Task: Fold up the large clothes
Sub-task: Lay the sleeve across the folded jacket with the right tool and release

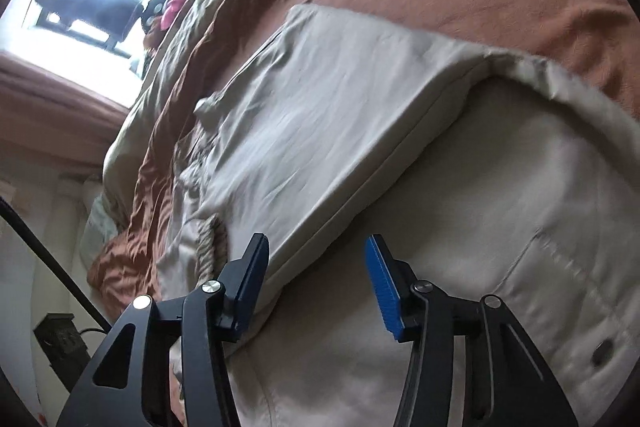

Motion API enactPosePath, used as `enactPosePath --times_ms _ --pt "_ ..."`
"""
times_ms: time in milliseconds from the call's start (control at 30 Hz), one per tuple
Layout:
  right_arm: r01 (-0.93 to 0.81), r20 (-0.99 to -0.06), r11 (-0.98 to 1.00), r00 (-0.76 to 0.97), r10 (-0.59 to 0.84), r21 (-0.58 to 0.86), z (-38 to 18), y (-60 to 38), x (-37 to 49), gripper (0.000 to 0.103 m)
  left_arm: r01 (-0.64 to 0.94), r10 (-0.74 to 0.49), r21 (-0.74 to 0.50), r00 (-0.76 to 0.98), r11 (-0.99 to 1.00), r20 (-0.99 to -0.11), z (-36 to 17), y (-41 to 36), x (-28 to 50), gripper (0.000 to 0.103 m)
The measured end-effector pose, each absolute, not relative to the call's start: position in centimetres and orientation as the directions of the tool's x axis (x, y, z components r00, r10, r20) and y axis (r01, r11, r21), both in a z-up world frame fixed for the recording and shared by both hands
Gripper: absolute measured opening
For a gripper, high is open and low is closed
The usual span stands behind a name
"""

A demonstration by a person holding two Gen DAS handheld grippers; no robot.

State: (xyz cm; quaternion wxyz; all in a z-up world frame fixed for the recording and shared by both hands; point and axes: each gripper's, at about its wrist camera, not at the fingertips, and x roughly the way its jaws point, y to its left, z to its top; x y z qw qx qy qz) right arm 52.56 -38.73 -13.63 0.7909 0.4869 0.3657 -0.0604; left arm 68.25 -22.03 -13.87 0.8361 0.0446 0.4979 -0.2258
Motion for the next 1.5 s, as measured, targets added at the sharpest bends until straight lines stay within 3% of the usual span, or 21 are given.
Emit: enactPosePath --times_ms 167,267,500,667,833,1000,1300,1500 --pt "0.492 -0.636 0.458 0.733 0.242 0.741 -14.2 -40.3 51.7 0.048 0.423 -0.323 -0.148 0.378 0.894 -0.868 -16.0 -24.8 69.7 0.062" --pt "0.520 -0.633 0.406 0.741 0.224 0.752 -14.7 -41.3 51.3 0.048 0.412 -0.252 -0.072 0.402 0.909 -0.880 -17.1 -25.6 70.4 0.063" --pt "0.506 -0.596 0.348 0.767 0.238 0.789 -17.0 -43.3 51.4 0.025 0.371 -0.192 -0.023 0.427 0.928 -0.884 -16.8 -22.5 70.7 0.063" --pt "0.510 -0.591 0.328 0.773 0.230 0.795 -17.4 -43.6 51.5 0.024 0.305 -0.159 -0.013 0.459 0.952 -0.874 -15.2 -17.7 69.9 0.063" --pt "0.528 -0.609 0.334 0.764 0.215 0.780 -16.9 -43.5 51.2 0.024 0.179 -0.036 0.065 0.511 0.982 -0.859 -12.9 -11.3 69.1 0.063" --pt "0.530 -0.615 0.352 0.761 0.204 0.772 -15.8 -43.0 51.0 0.024 0.114 -0.060 -0.001 0.514 0.993 -0.856 -11.8 -7.5 69.4 0.063" --pt "0.484 -0.614 0.509 0.781 0.114 0.712 -12.2 -41.2 51.3 0.024 0.173 -0.116 -0.031 0.504 0.984 -0.856 -15.0 -11.0 71.1 0.063" --pt "0.355 -0.606 0.630 0.760 0.235 0.690 -12.0 -38.2 55.1 0.024 0.213 -0.078 0.034 0.498 0.977 -0.864 -18.1 -13.6 72.1 0.063"
